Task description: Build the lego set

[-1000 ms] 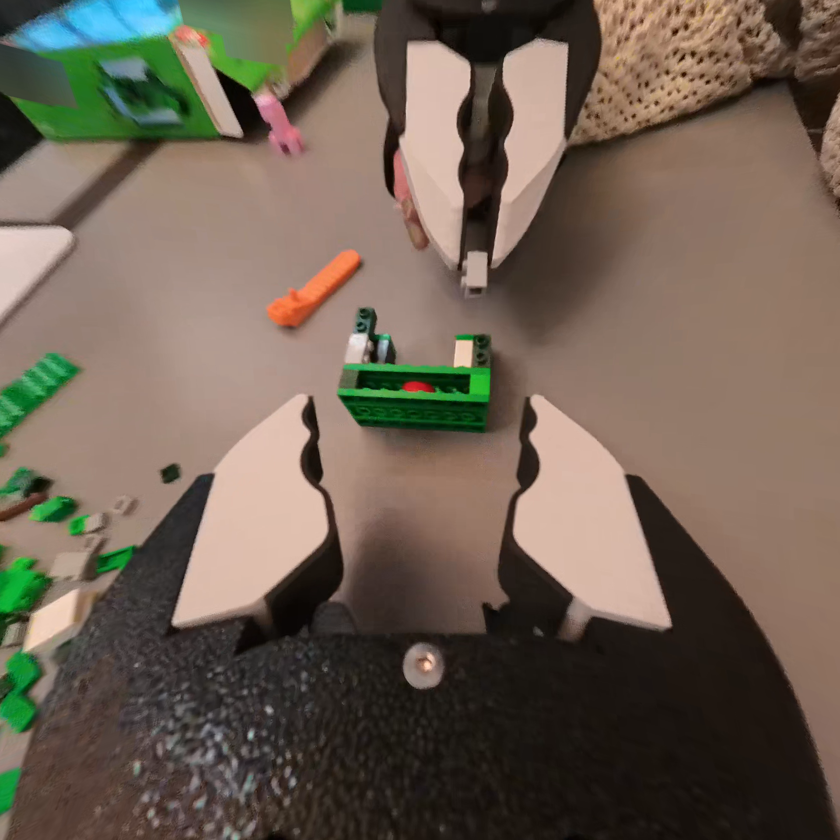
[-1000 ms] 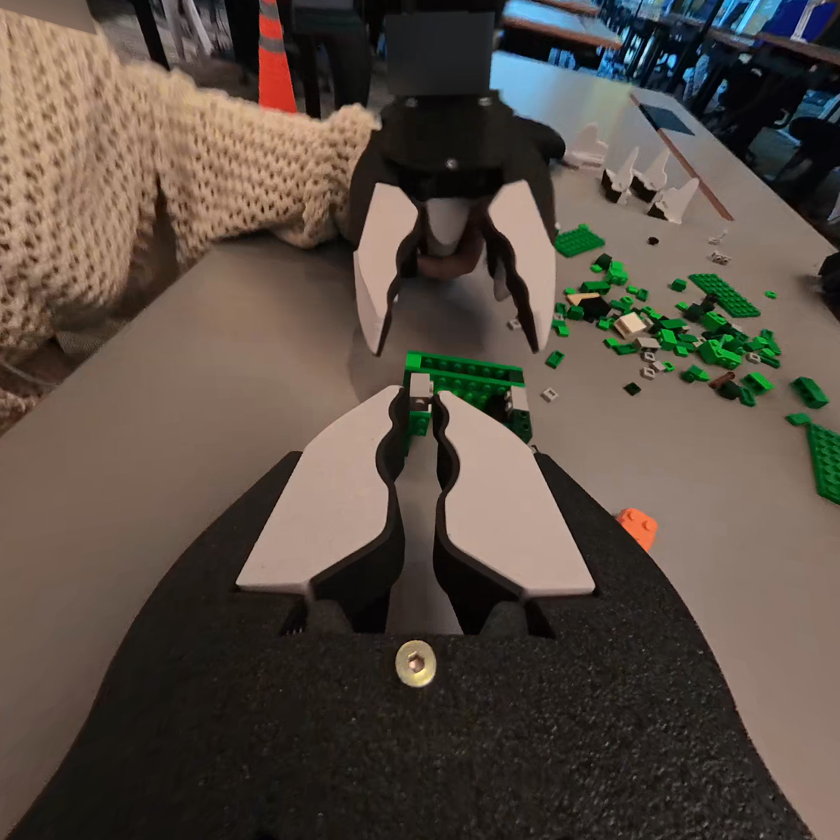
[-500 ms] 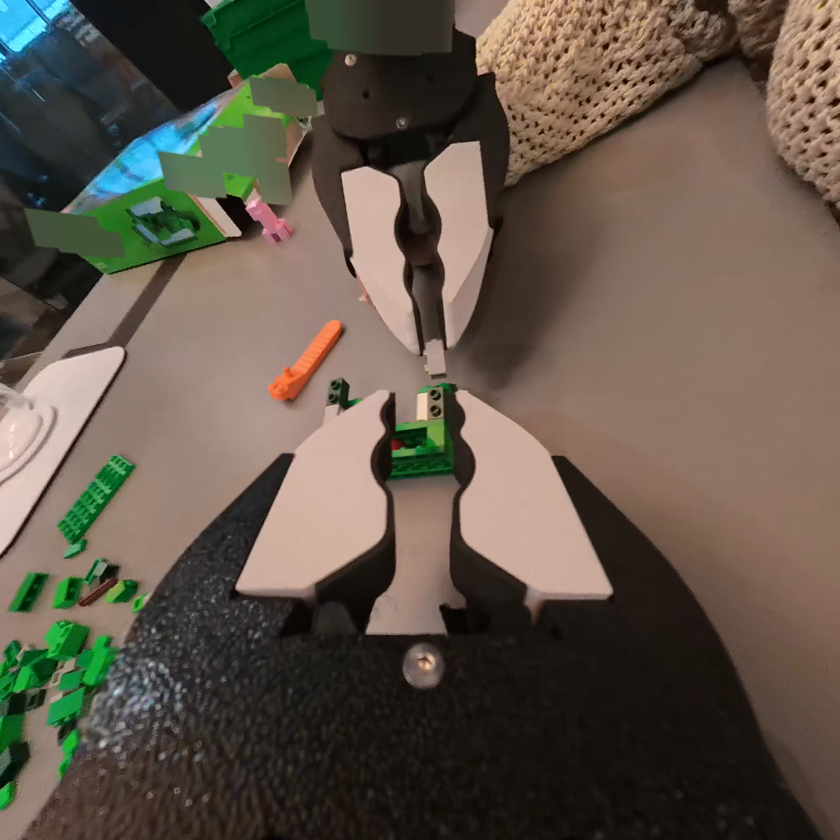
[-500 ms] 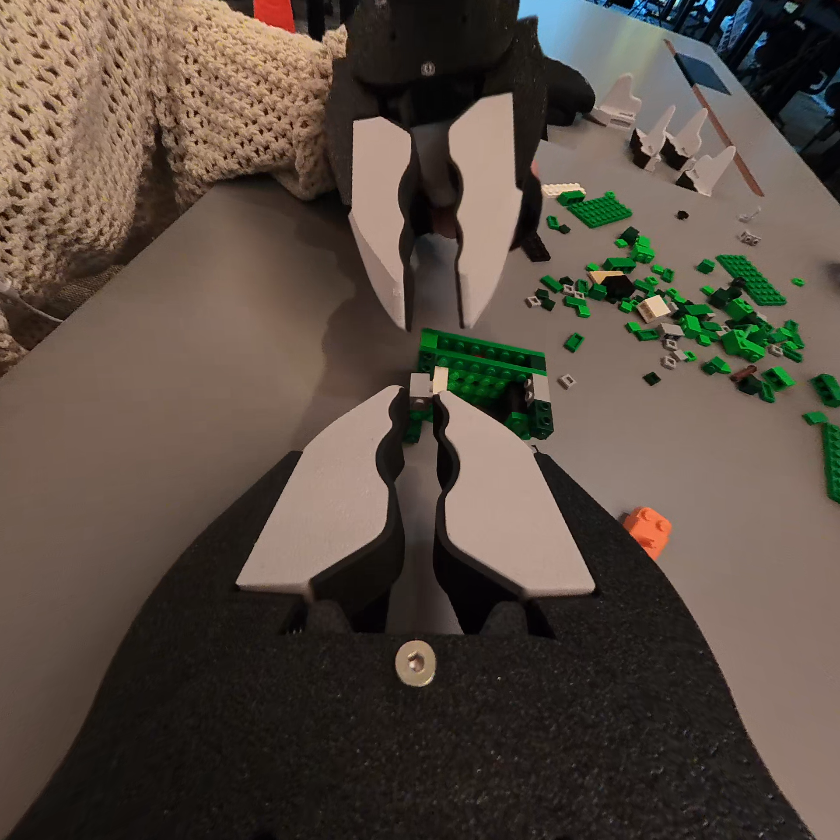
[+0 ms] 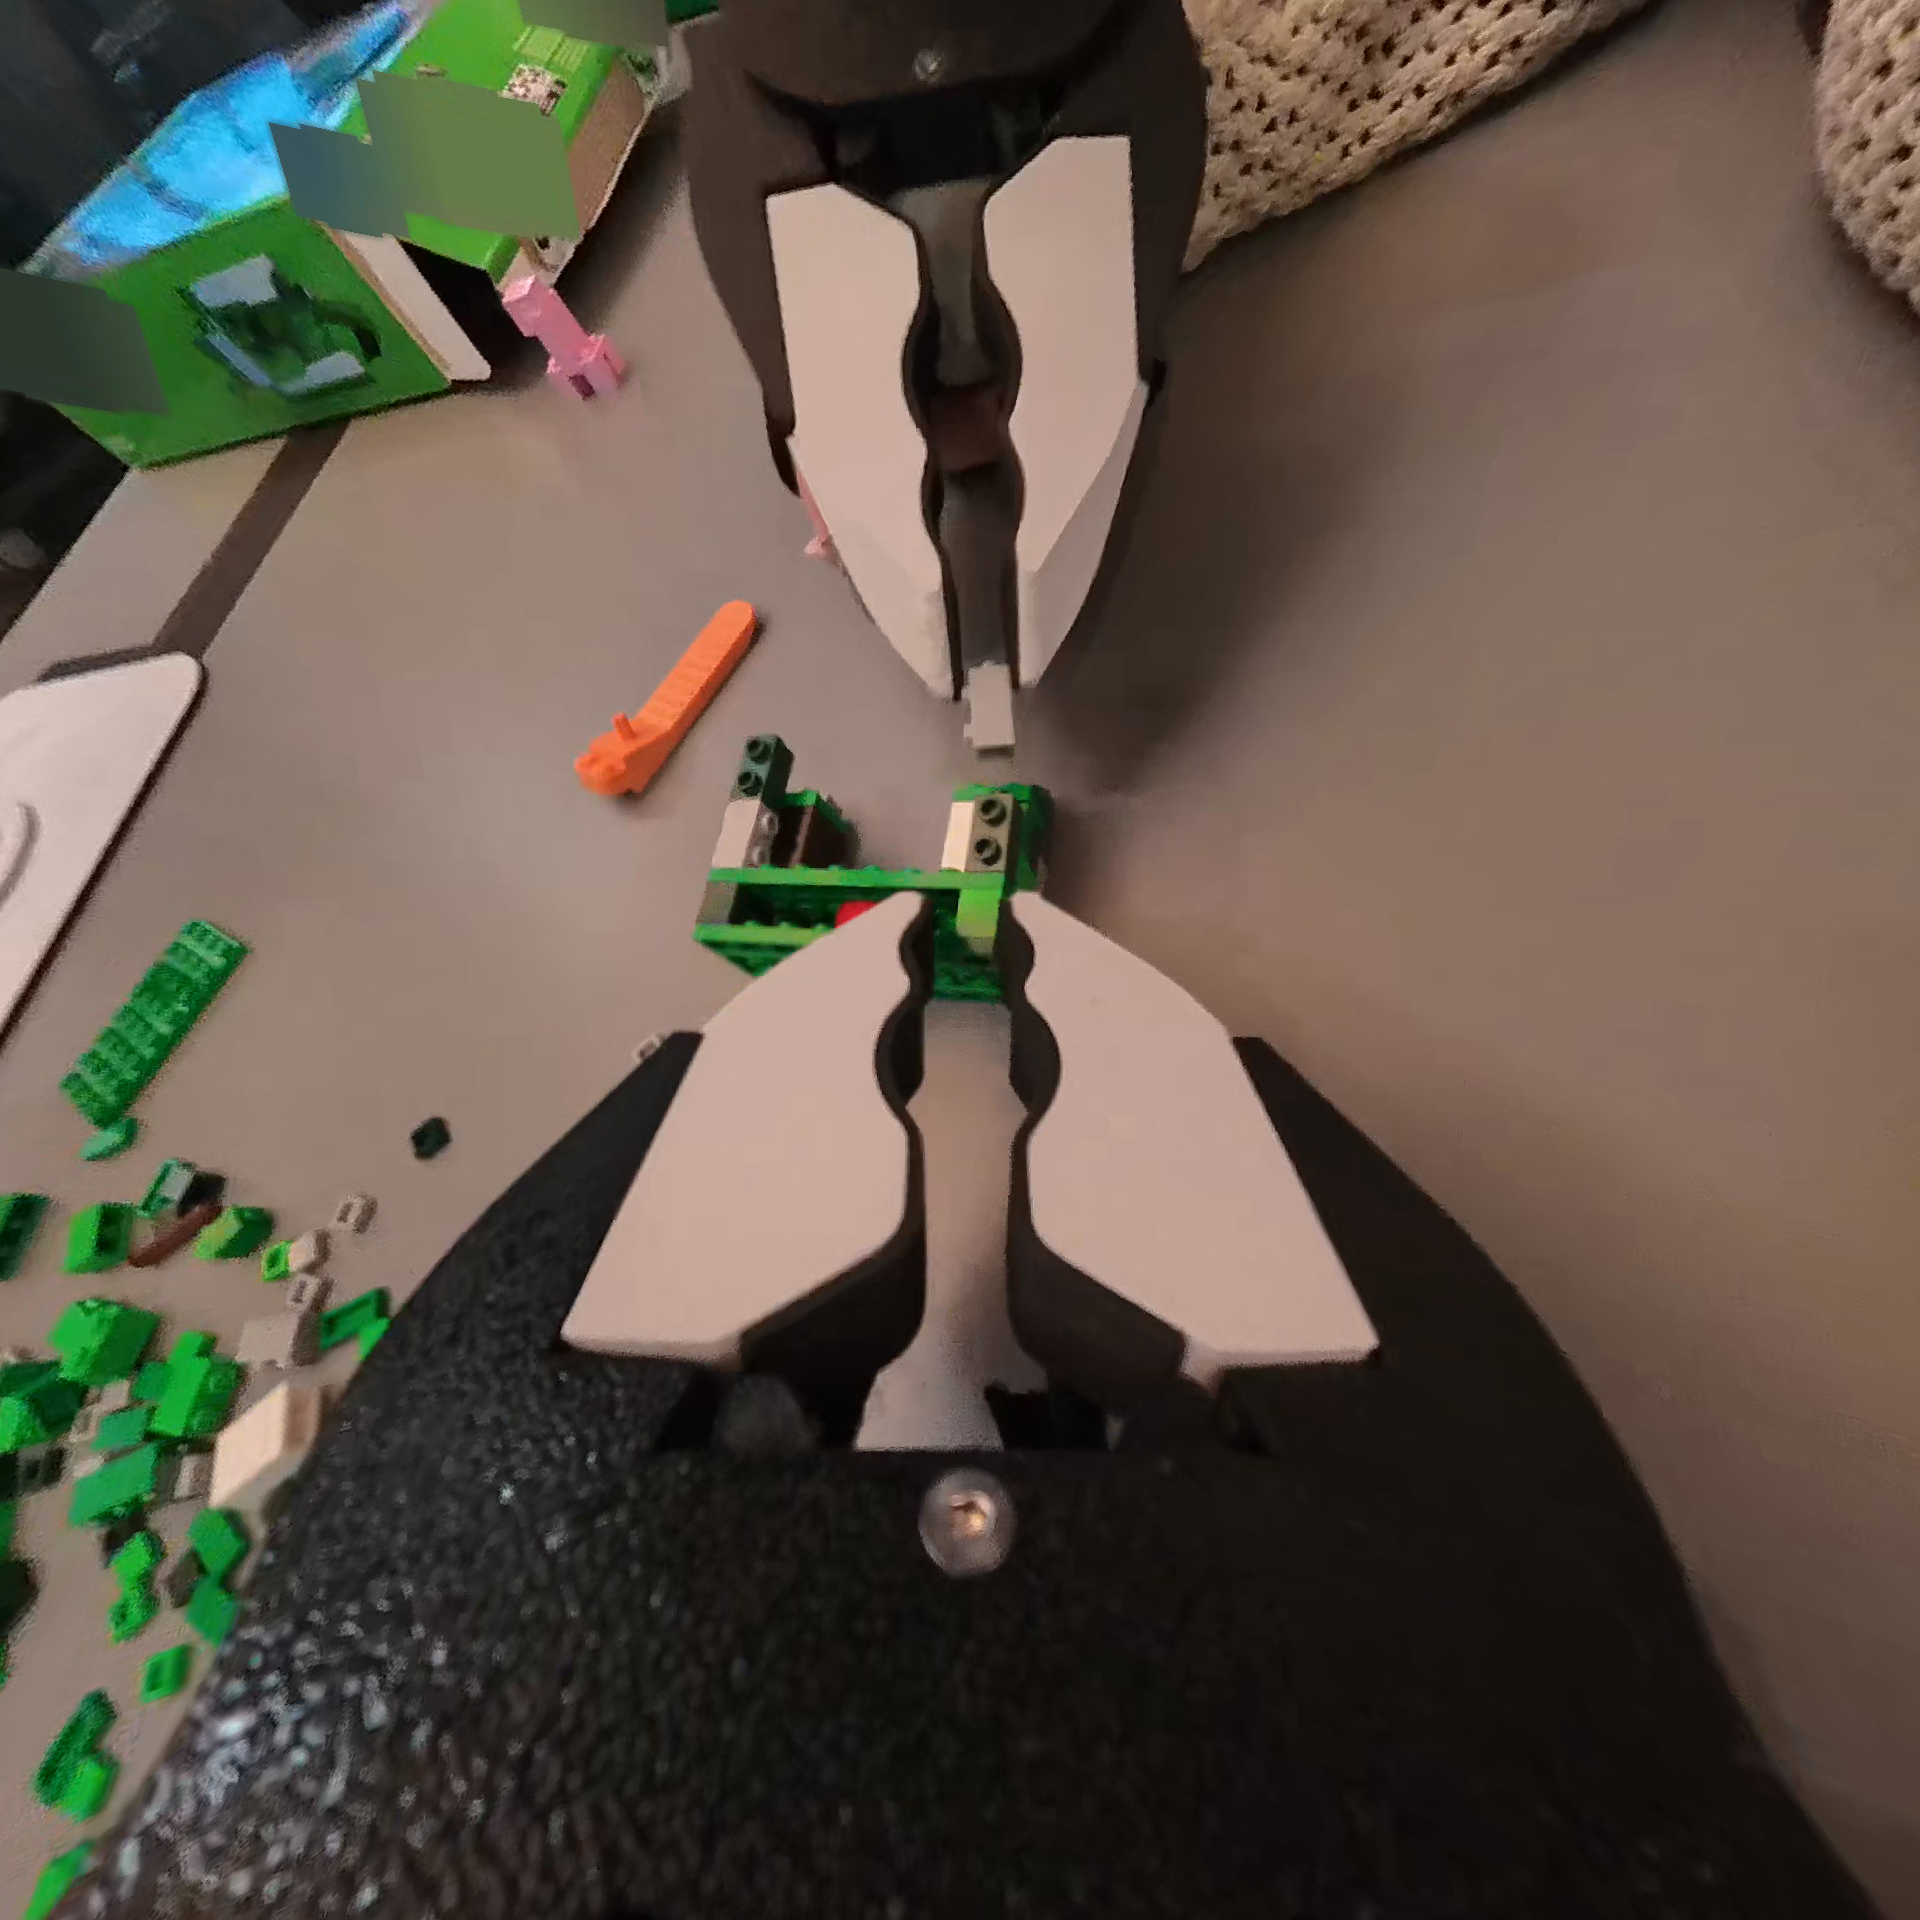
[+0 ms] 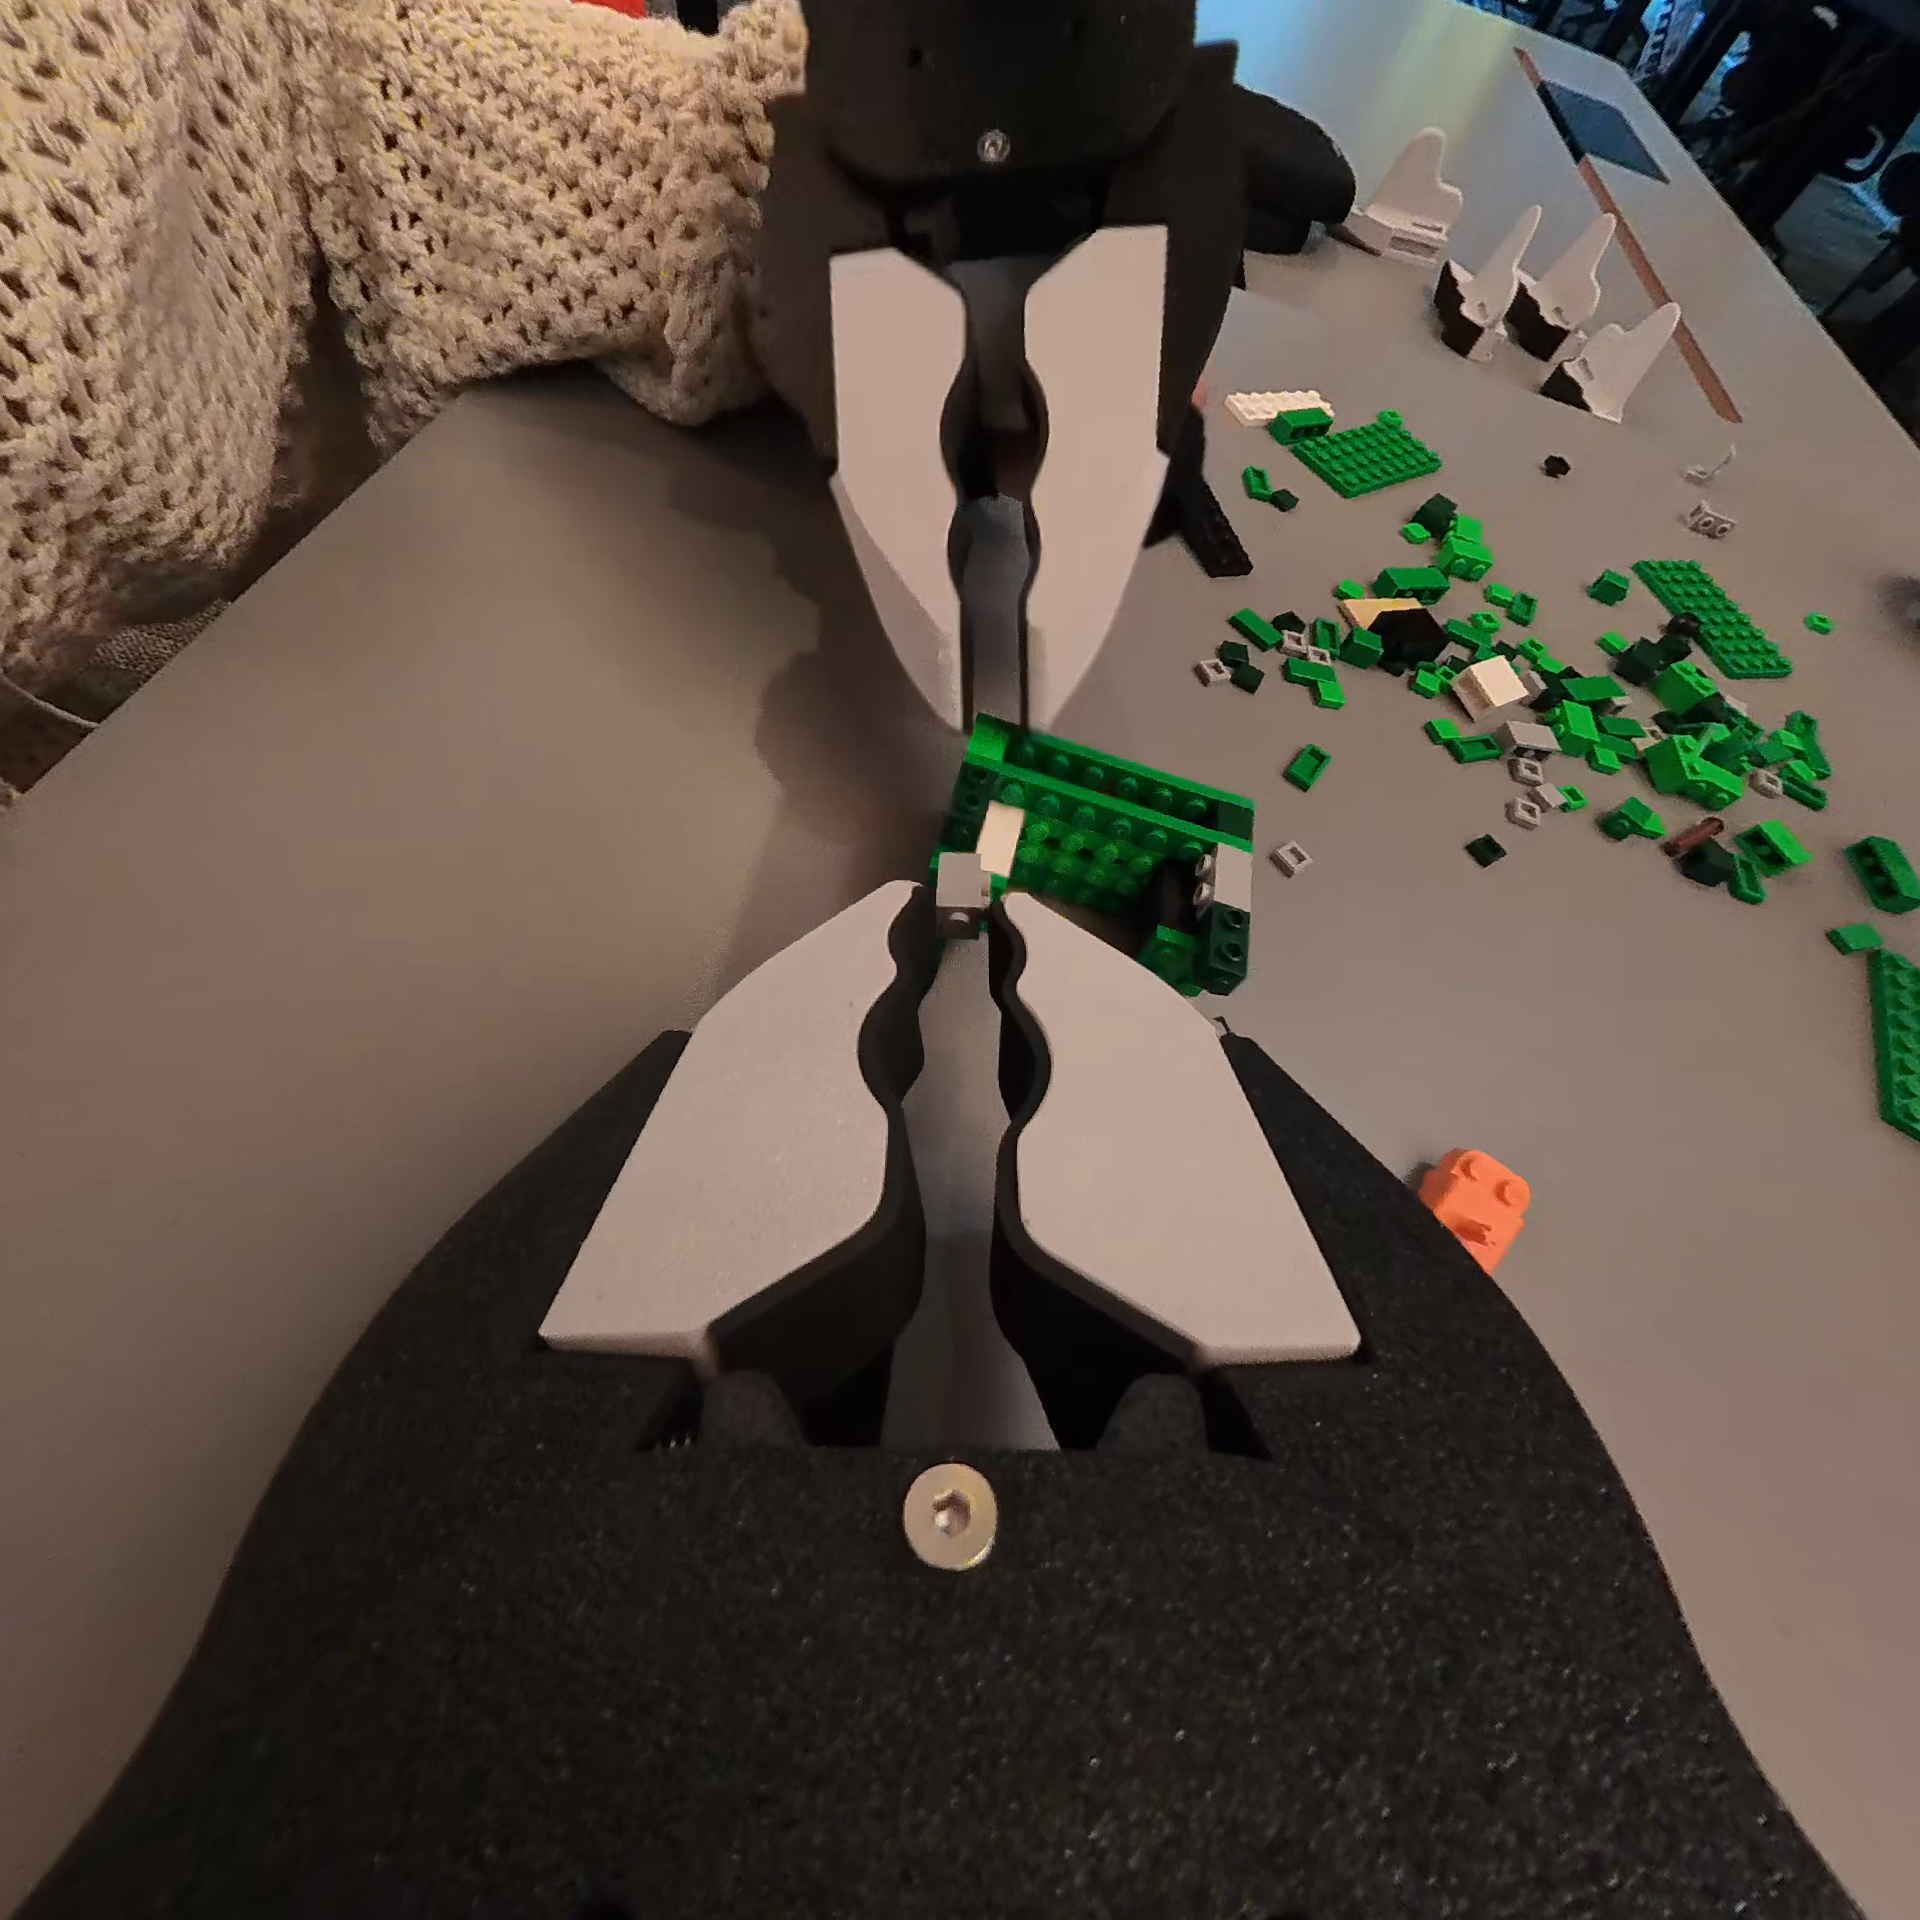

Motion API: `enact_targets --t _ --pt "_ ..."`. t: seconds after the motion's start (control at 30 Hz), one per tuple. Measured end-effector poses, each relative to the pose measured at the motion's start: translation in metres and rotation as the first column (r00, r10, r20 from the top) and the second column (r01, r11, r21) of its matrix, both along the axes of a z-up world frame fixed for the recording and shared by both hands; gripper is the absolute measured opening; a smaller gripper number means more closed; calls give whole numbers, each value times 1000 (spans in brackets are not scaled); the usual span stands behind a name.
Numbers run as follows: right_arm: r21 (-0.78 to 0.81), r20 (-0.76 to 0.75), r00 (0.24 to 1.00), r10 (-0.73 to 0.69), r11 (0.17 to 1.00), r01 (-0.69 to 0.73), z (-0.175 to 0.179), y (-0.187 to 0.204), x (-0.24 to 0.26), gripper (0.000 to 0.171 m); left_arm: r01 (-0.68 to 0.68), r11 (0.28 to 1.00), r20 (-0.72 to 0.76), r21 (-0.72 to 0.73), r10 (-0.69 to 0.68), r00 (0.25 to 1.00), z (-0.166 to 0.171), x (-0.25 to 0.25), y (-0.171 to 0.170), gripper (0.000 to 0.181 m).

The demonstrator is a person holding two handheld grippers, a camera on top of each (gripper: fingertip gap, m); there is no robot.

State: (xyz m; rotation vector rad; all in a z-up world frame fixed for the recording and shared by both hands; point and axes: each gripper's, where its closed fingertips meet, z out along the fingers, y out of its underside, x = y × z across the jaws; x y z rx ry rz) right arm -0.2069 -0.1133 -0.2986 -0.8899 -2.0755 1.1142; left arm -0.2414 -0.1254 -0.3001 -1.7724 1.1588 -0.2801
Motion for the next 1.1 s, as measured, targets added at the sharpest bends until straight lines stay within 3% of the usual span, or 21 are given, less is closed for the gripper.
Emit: enact_targets --t 0.23,0.5,1.1 --pt "-4 -9 1000 -10 1000 10 1 1 -1 9 -23 999 69 -34 26 997 10 -10 -5 7" --pt "19 -11 1000 -20 1000 21 0 -3 -5 9 -20 986 23 -166 24 999 -15 -8 -7 3" --pt "16 13 1000 -25 1000 24 -3 -1 -5 9 -6 986 58 -169 16 998 -18 -1 -6 0"
